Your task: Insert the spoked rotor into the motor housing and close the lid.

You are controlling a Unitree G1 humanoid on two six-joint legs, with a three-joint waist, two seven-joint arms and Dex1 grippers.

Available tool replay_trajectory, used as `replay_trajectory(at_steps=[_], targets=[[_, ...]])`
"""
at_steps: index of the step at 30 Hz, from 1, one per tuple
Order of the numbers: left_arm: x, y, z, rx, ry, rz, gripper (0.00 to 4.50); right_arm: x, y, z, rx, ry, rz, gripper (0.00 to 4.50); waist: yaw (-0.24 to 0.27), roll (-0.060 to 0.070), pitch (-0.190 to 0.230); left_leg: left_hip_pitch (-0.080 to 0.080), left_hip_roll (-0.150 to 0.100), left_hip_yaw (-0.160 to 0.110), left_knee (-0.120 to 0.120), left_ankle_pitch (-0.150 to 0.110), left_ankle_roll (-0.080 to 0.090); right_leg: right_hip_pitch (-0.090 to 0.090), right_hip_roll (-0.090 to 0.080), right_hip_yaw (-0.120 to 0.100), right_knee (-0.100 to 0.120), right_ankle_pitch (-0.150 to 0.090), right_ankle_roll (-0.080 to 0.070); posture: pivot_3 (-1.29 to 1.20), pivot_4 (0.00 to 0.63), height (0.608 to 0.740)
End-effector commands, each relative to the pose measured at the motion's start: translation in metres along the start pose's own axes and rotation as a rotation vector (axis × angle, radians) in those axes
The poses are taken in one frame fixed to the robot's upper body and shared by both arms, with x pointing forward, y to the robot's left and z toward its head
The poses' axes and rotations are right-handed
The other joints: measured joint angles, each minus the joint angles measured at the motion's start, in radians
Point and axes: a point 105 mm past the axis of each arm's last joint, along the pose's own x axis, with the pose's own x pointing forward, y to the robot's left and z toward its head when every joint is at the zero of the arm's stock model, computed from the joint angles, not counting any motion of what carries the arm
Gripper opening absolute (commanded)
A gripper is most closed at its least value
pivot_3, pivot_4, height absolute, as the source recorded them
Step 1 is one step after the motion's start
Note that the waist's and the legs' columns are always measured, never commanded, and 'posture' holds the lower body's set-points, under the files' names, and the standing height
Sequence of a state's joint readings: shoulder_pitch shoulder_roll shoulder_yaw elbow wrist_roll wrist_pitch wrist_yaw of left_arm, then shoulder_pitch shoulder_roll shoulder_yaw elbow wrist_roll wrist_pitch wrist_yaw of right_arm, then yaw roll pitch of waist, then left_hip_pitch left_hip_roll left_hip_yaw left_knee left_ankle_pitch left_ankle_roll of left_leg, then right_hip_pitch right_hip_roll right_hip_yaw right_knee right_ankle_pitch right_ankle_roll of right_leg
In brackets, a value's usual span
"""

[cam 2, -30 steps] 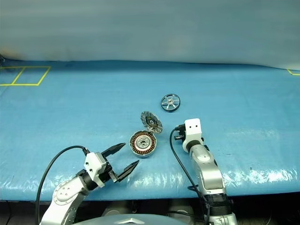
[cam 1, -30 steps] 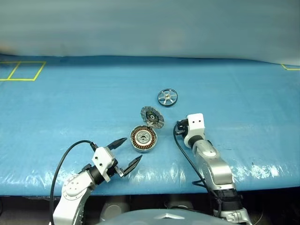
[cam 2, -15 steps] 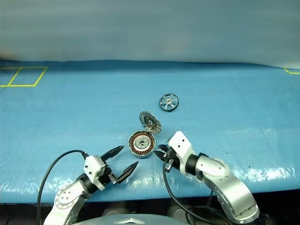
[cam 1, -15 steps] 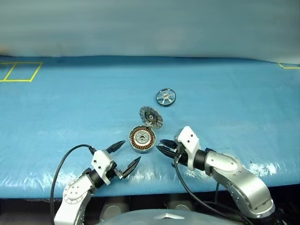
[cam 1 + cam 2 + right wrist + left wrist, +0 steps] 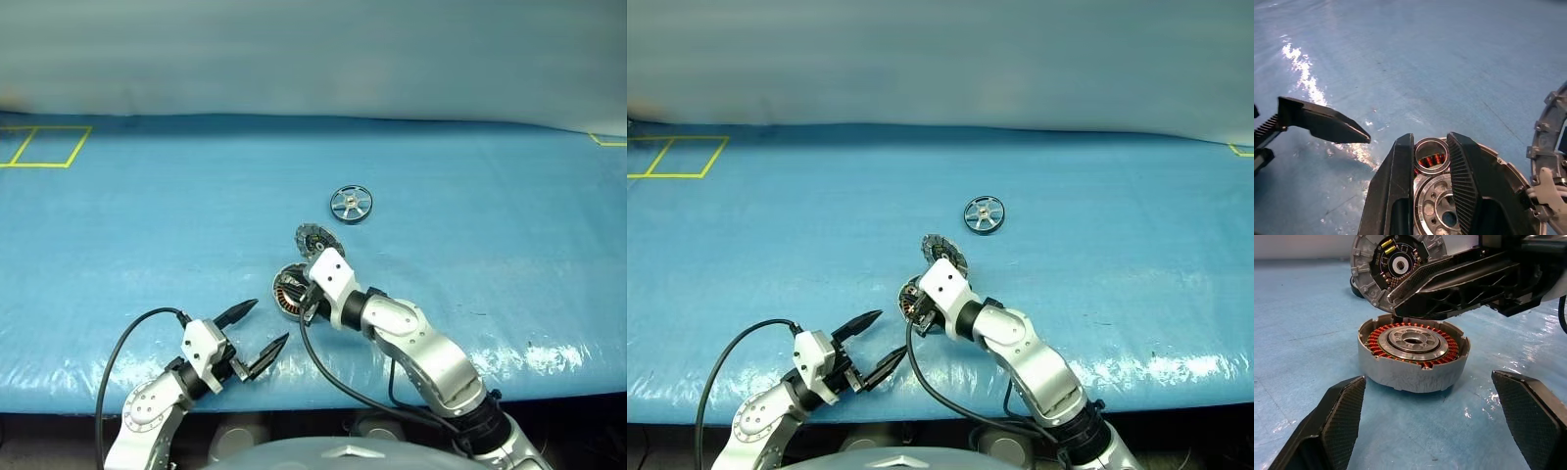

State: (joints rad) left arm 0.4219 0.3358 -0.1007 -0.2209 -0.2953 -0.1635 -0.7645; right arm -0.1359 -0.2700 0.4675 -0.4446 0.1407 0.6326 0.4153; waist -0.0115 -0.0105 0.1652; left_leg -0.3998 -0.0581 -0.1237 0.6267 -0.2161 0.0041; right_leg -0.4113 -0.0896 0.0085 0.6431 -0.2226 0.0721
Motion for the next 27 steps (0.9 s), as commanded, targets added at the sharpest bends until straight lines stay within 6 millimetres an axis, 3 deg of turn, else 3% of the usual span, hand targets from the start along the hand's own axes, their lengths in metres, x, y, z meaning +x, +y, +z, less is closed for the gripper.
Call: replay_trajectory(at_steps=[1, 13, 27], targets=[[-0.002, 0.0, 0.002, 0.012, -0.021, 0.0, 4.5, 0.0, -0.007, 0.008, -0.037, -0.042, -0.041, 0.67, 0.0, 0.0, 0.0, 0.0, 0.0, 0.0, 0.0, 0.0, 0.0, 0.0, 0.0, 0.0, 0.0, 0.0, 0.0, 0.0, 0.15, 0.74], [-0.001, 0.002, 0.0, 0.01, -0.021, 0.003, 4.5, -0.007, -0.01, -0.014, 0.024, 0.028, -0.046, 0.67, -0.002, 0.0, 0.0, 0.0, 0.0, 0.0, 0.0, 0.0, 0.0, 0.001, 0.0, 0.0, 0.001, 0.0, 0.0, 0.0, 0.15, 0.74], [0.001, 0.002, 0.001, 0.018, -0.013, -0.004, 4.5, -0.004, -0.008, -0.019, 0.057, 0.03, -0.042, 0.67, -0.002, 0.0, 0.0, 0.0, 0.0, 0.0, 0.0, 0.0, 0.0, 0.001, 0.0, 0.0, 0.001, 0.0, 0.0, 0.0, 0.15, 0.74]])
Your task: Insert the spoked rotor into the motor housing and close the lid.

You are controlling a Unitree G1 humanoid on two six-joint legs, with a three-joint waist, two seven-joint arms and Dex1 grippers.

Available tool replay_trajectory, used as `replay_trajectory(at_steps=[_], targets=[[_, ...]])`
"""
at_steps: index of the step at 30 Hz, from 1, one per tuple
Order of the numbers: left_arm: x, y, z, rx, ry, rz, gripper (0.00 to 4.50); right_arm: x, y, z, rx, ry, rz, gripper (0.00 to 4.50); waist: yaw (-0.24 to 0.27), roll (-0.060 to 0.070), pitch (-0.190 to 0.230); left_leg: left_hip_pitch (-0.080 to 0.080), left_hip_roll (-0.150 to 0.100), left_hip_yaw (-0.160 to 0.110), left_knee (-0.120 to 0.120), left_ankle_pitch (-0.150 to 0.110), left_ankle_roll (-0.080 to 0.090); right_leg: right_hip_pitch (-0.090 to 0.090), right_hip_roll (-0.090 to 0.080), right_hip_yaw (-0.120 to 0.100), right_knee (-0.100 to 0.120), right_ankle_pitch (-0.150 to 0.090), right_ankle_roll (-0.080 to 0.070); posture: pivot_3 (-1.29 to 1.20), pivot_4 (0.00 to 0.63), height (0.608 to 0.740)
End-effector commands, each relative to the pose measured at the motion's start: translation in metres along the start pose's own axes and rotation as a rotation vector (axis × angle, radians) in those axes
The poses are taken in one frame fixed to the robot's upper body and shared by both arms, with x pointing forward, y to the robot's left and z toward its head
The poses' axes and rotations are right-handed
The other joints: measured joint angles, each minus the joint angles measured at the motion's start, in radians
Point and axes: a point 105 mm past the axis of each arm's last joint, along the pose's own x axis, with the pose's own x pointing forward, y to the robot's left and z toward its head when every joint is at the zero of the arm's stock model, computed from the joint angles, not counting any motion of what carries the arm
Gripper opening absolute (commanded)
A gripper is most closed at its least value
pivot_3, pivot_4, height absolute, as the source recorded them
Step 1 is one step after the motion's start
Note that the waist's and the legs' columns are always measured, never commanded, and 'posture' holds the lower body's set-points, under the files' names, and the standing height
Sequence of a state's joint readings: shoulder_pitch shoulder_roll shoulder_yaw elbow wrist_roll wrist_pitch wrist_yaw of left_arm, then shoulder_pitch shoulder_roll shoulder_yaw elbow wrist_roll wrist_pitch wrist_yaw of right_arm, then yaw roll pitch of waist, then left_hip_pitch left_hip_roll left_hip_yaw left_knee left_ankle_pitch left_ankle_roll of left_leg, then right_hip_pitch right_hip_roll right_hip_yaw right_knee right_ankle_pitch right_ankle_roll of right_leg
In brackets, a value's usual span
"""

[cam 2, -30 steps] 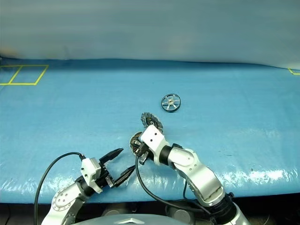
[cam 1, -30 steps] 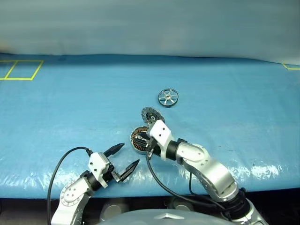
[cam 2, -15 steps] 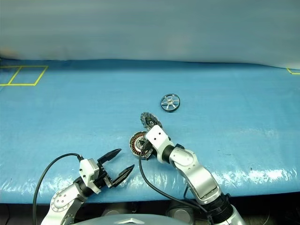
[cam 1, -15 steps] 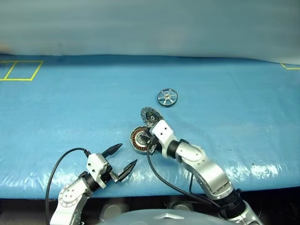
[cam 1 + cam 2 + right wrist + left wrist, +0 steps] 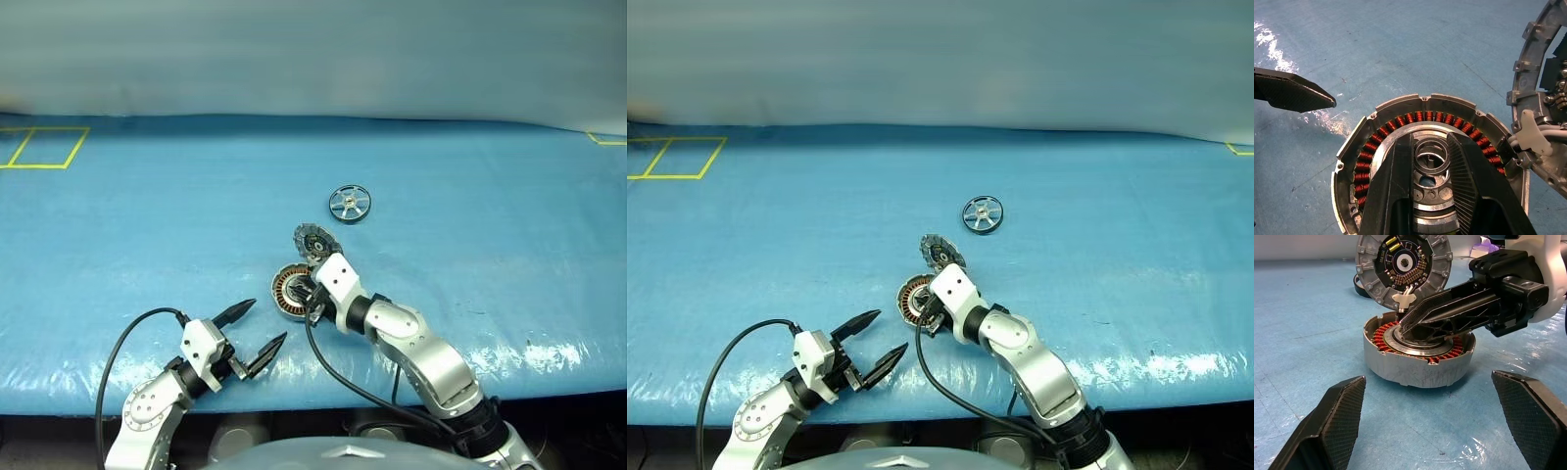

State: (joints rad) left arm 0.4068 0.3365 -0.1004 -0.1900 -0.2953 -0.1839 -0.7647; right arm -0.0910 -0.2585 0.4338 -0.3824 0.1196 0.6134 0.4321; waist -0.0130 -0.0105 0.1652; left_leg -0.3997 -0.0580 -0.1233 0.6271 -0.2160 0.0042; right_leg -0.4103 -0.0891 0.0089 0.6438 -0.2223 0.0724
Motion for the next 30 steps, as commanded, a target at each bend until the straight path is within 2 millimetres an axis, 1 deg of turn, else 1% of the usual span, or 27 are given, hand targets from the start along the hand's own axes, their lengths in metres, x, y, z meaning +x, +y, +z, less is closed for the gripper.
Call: replay_trajectory(at_steps=[1, 4, 6, 7, 8, 11, 13, 14, 16, 18, 21, 23, 26, 30], targets=[[0.0, -0.001, 0.003, 0.014, -0.011, -0.008, 4.5, -0.002, -0.002, 0.003, 0.004, -0.022, -0.011, 0.67, 0.0, 0.0, 0.0, 0.0, 0.0, 0.0, 0.0, 0.0, 0.0, 0.0, 0.0, 0.0, 0.0, 0.0, 0.0, 0.0, 0.15, 0.74], [0.001, -0.001, 0.003, 0.016, -0.008, -0.012, 4.5, -0.005, -0.004, 0.001, 0.004, -0.017, -0.017, 0.67, 0.0, 0.0, 0.0, 0.0, 0.0, 0.0, 0.0, 0.0, 0.0, 0.0, 0.0, 0.0, 0.0, 0.0, 0.0, 0.0, 0.15, 0.74], [0.001, -0.001, 0.003, 0.017, -0.005, -0.015, 4.5, -0.008, -0.002, 0.003, 0.019, -0.02, -0.003, 1.4, 0.0, 0.0, 0.0, 0.001, 0.0, 0.0, 0.0, 0.0, 0.0, 0.0, 0.0, 0.0, 0.0, 0.0, 0.0, 0.0, 0.15, 0.74], [0.001, -0.001, 0.003, 0.018, -0.003, -0.016, 4.5, -0.009, 0.0, 0.004, 0.021, -0.02, 0.005, 1.64, 0.0, 0.0, 0.0, 0.001, 0.0, 0.0, 0.0, 0.0, 0.0, 0.0, 0.0, 0.0, 0.0, 0.0, 0.0, 0.0, 0.15, 0.74], [0.002, -0.001, 0.003, 0.019, -0.002, -0.017, 4.5, -0.011, 0.002, 0.006, 0.02, -0.024, 0.016, 1.98, 0.0, 0.0, 0.0, 0.001, 0.0, 0.0, 0.0, 0.0, 0.0, 0.0, 0.0, 0.0, 0.0, 0.0, 0.0, 0.0, 0.15, 0.74], [0.002, -0.001, 0.004, 0.023, 0.001, -0.018, 4.5, -0.015, 0.006, 0.02, 0.04, -0.072, 0.033, 2.95, 0.001, 0.0, 0.0, 0.001, 0.0, 0.0, 0.0, 0.0, 0.0, 0.0, 0.0, 0.0, 0.0, 0.0, 0.0, 0.0, 0.15, 0.74], [0.003, -0.001, 0.004, 0.026, 0.002, -0.019, 4.5, -0.018, 0.007, 0.032, 0.06, -0.113, 0.04, 2.95, 0.001, 0.0, 0.0, 0.001, 0.0, 0.0, 0.001, 0.0, 0.0, 0.0, 0.0, 0.0, 0.0, 0.0, 0.0, 0.0, 0.15, 0.74], [0.003, -0.001, 0.004, 0.027, 0.003, -0.019, 4.5, -0.019, 0.007, 0.037, 0.068, -0.128, 0.039, 2.85, 0.0, 0.0, 0.0, 0.001, 0.0, 0.0, 0.001, 0.0, 0.0, 0.0, 0.0, 0.0, 0.0, 0.0, 0.0, 0.0, 0.15, 0.74], [0.003, -0.001, 0.004, 0.027, 0.005, -0.023, 4.5, -0.021, 0.007, 0.043, 0.077, -0.145, 0.04, 2.33, 0.0, 0.0, 0.0, 0.001, 0.0, 0.0, 0.0, 0.0, 0.0, 0.0, 0.0, 0.0, 0.0, 0.0, 0.0, 0.0, 0.15, 0.74], [0.004, -0.001, 0.004, 0.028, 0.006, -0.025, 4.5, -0.022, 0.01, 0.042, 0.055, -0.12, 0.05, 1.59, 0.0, 0.0, 0.0, 0.001, 0.0, 0.0, 0.0, 0.0, 0.0, 0.0, 0.0, 0.0, 0.0, 0.0, 0.0, 0.0, 0.15, 0.74], [0.004, -0.002, 0.004, 0.031, 0.01, -0.026, 4.5, -0.019, 0.012, 0.035, -0.024, -0.033, 0.053, 0.64, 0.0, 0.0, 0.0, 0.001, 0.0, 0.0, 0.001, 0.0, 0.0, 0.0, 0.0, 0.0, 0.0, 0.0, 0.001, 0.0, 0.15, 0.74], [0.005, -0.002, 0.004, 0.032, 0.012, -0.027, 4.5, -0.017, 0.014, 0.034, -0.048, -0.005, 0.055, 0.04, 0.001, 0.0, 0.0, 0.001, 0.0, 0.0, 0.001, 0.0, 0.0, -0.001, 0.0, 0.0, 0.0, 0.0, 0.001, 0.0, 0.15, 0.74], [0.005, -0.003, 0.005, 0.035, 0.012, -0.024, 4.5, -0.014, 0.014, 0.028, -0.074, 0.065, 0.046, 0.04, 0.0, 0.0, 0.0, 0.0, 0.0, 0.0, 0.001, 0.0, 0.0, 0.0, 0.0, 0.0, 0.001, 0.0, 0.001, 0.0, 0.15, 0.74], [0.004, -0.005, 0.005, 0.047, 0.017, -0.028, 4.5, -0.011, 0.01, 0.027, -0.068, 0.079, 0.02, 0.04, 0.001, 0.0, 0.0, 0.0, 0.0, 0.0, 0.001, 0.0, 0.0, 0.0, -0.001, 0.0, 0.0, 0.0, 0.001, 0.0, 0.15, 0.74]])
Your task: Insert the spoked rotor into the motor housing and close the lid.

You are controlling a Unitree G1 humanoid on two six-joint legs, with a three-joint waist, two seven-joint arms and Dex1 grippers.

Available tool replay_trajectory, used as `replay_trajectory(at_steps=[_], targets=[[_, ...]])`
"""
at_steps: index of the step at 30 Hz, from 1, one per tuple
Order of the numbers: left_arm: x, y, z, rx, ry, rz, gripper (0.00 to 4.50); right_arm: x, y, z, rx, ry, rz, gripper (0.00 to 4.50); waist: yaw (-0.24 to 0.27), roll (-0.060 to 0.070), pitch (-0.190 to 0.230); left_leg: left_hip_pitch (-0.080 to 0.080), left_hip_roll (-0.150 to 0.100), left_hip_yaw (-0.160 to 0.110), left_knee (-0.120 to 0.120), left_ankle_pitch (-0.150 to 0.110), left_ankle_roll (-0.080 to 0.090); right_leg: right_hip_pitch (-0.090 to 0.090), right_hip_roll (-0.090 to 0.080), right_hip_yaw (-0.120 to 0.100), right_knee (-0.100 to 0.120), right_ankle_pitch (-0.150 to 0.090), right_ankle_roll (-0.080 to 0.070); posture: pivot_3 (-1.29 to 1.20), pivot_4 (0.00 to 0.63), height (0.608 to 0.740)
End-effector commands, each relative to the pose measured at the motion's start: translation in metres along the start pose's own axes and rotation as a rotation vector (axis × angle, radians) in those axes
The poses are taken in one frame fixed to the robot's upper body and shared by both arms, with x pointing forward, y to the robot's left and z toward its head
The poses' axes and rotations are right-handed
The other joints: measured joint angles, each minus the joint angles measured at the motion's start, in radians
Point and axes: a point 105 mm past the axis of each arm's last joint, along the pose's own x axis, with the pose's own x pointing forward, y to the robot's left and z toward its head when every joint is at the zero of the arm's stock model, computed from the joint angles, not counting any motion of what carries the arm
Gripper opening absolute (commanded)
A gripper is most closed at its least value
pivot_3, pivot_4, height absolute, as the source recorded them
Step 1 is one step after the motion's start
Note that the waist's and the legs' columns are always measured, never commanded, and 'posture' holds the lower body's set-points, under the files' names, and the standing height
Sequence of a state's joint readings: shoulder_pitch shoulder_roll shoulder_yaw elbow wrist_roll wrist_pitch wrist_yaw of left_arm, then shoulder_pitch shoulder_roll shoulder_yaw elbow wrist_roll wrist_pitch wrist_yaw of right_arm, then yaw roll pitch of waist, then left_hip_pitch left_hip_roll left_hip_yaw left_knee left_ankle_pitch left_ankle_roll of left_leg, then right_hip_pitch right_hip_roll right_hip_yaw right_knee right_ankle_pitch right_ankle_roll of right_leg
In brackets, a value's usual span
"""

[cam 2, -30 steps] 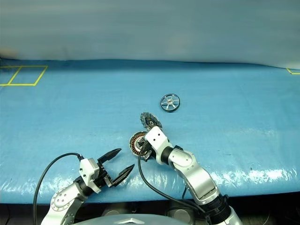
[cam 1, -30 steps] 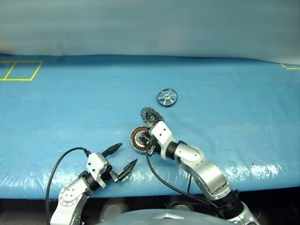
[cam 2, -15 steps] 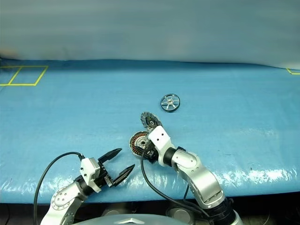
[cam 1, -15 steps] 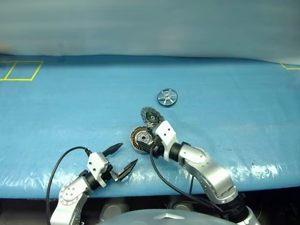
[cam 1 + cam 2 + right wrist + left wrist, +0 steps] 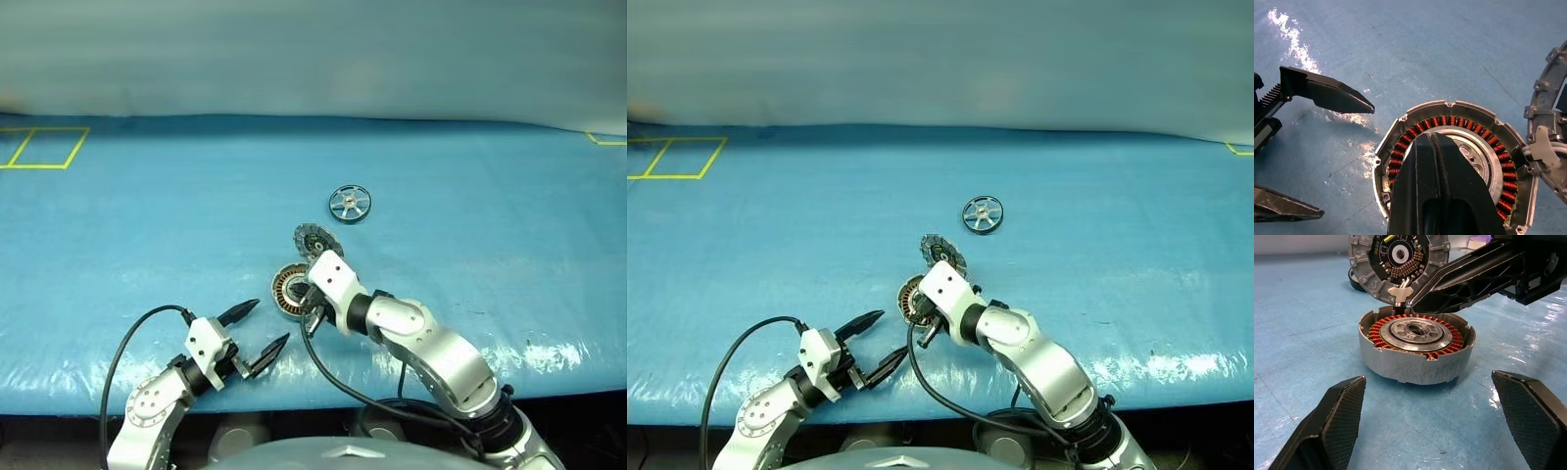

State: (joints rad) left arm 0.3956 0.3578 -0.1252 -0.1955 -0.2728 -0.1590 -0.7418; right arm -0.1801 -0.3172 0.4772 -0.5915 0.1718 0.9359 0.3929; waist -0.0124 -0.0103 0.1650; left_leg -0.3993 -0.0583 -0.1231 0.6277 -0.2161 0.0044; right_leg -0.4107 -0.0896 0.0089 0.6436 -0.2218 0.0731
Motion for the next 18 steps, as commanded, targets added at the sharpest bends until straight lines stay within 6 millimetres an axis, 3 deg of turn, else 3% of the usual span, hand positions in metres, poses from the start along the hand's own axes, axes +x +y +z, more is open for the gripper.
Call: replay_trajectory(at_steps=[1, 18], targets=[[0.0, -0.003, 0.009, 0.035, -0.02, -0.012, 4.5, -0.001, -0.003, 0.008, -0.012, -0.019, -0.03, 0.04, 0.0, 0.0, 0.0, 0.0, 0.0, 0.0, 0.0, 0.0, 0.0, 0.0, 0.0, 0.0, 0.0, 0.0, 0.0, 0.0, 0.15, 0.74], [0.002, -0.005, 0.008, 0.039, -0.015, -0.01, 4.5, -0.001, -0.013, -0.005, 0.021, 0.018, -0.078, 0.04, 0.0, 0.0, 0.0, 0.0, 0.0, 0.0, 0.0, 0.0, 0.0, 0.0, 0.0, 0.0, 0.0, 0.0, 0.0, 0.0, 0.15, 0.74]])
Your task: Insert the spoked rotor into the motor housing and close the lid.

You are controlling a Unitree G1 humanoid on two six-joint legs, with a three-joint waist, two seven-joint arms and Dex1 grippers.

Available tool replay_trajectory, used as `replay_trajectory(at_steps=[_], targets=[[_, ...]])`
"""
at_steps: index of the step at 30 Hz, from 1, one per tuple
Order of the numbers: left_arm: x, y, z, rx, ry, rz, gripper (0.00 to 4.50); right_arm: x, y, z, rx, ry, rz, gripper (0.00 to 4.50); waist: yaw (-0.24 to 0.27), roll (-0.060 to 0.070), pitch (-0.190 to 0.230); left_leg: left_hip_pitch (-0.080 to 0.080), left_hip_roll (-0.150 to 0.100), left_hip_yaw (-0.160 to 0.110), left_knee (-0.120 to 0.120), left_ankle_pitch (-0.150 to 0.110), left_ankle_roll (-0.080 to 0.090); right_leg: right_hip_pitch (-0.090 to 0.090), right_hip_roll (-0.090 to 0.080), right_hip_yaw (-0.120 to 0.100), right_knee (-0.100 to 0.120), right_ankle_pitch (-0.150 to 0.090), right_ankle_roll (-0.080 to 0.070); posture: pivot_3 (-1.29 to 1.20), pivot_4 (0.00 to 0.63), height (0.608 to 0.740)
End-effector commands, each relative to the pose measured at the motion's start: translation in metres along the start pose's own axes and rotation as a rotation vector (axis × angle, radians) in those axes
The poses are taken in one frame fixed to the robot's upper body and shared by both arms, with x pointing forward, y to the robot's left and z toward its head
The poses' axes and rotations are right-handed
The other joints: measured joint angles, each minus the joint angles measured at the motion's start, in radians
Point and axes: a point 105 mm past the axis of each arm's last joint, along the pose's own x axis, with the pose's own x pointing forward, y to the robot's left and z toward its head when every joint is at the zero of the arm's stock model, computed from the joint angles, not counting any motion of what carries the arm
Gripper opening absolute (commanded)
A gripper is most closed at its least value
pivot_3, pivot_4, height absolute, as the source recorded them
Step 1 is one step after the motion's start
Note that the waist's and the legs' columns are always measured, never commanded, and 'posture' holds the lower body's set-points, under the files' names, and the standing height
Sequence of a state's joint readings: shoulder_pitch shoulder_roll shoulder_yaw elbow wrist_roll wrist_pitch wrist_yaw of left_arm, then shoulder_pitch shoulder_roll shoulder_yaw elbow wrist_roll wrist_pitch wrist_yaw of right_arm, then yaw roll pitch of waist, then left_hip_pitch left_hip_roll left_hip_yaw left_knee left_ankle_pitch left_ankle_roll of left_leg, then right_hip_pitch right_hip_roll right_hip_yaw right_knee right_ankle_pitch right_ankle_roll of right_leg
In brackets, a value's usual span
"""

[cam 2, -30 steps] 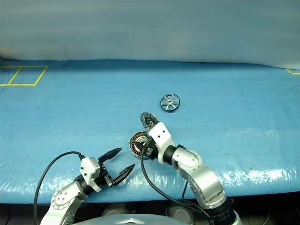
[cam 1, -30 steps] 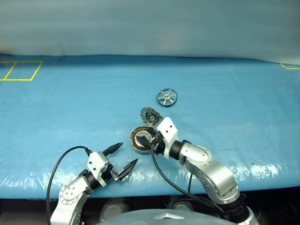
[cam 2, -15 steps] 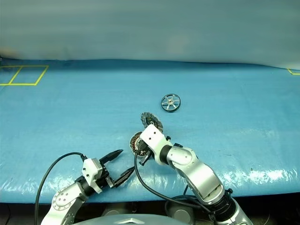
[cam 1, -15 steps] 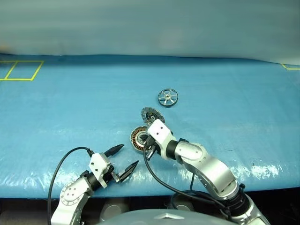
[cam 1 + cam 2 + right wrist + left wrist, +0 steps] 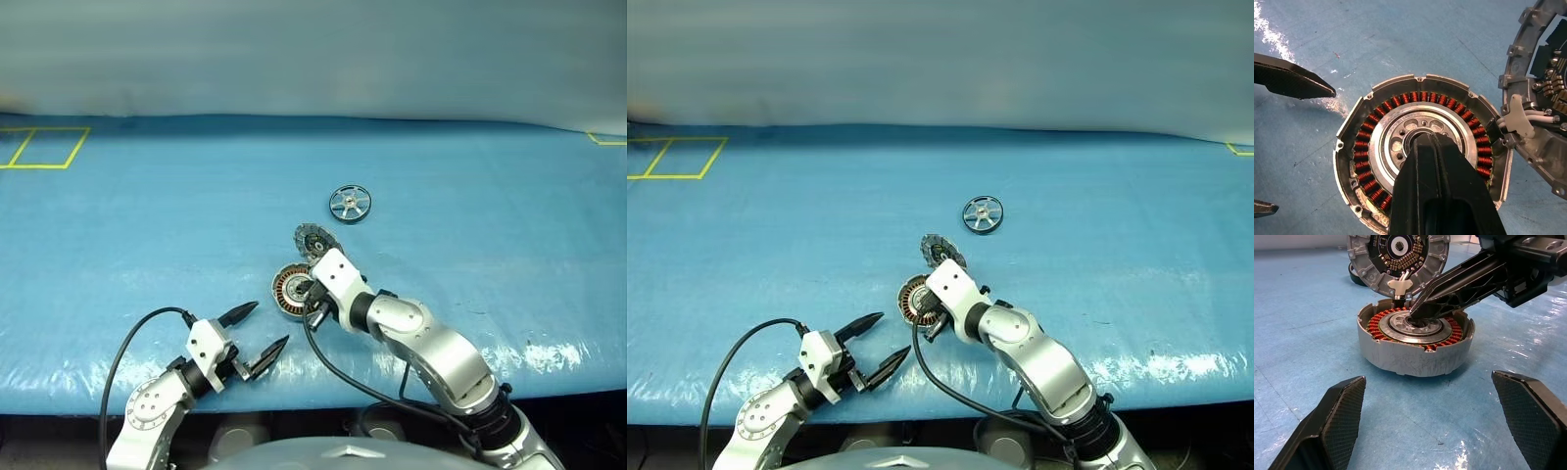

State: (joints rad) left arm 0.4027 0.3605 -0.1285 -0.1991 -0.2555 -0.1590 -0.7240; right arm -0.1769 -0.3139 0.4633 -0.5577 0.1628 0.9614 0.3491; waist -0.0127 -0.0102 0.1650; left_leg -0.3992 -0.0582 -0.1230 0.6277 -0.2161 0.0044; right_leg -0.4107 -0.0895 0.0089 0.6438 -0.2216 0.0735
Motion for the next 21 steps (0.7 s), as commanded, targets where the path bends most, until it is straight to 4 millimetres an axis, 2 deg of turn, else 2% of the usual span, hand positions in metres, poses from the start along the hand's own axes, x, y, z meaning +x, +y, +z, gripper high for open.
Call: replay_trajectory(at_steps=[1, 14, 21], targets=[[0.0027, -0.0044, 0.0102, 0.028, -0.03, -0.022, 4.5, -0.0015, -0.0017, 0.0062, -0.006, -0.032, -0.01, 0.04, 0.0, 0.0, 0.0, 0.0, 0.0, 0.0, 0.0, 0.0, 0.0, 0.0, 0.0, 0.0, 0.0, 0.0, 0.0, 0.0, 0.15, 0.74], [0.0031, -0.0066, 0.0085, 0.022, -0.021, -0.028, 4.5, 0.0048, -0.0005, 0.0027, 0.001, -0.027, 0.003, 0.04, -0.001, 0.0, 0.0, 0.0, 0.0, 0.0, 0.0, 0.0, 0.0, 0.0, 0.0, 0.0, 0.0, 0.0, 0.0, 0.0, 0.15, 0.74], [0.0038, -0.0075, 0.0073, 0.02, -0.017, -0.031, 4.5, 0.0011, -0.0006, 0.0005, -0.025, -0.006, 0.02, 0.04, 0.0, 0.0, 0.0, 0.0, 0.0, 0.0, 0.0, 0.0, 0.0, 0.0, 0.0, 0.0, 0.0, 0.0, 0.0, 0.0, 0.15, 0.74]])
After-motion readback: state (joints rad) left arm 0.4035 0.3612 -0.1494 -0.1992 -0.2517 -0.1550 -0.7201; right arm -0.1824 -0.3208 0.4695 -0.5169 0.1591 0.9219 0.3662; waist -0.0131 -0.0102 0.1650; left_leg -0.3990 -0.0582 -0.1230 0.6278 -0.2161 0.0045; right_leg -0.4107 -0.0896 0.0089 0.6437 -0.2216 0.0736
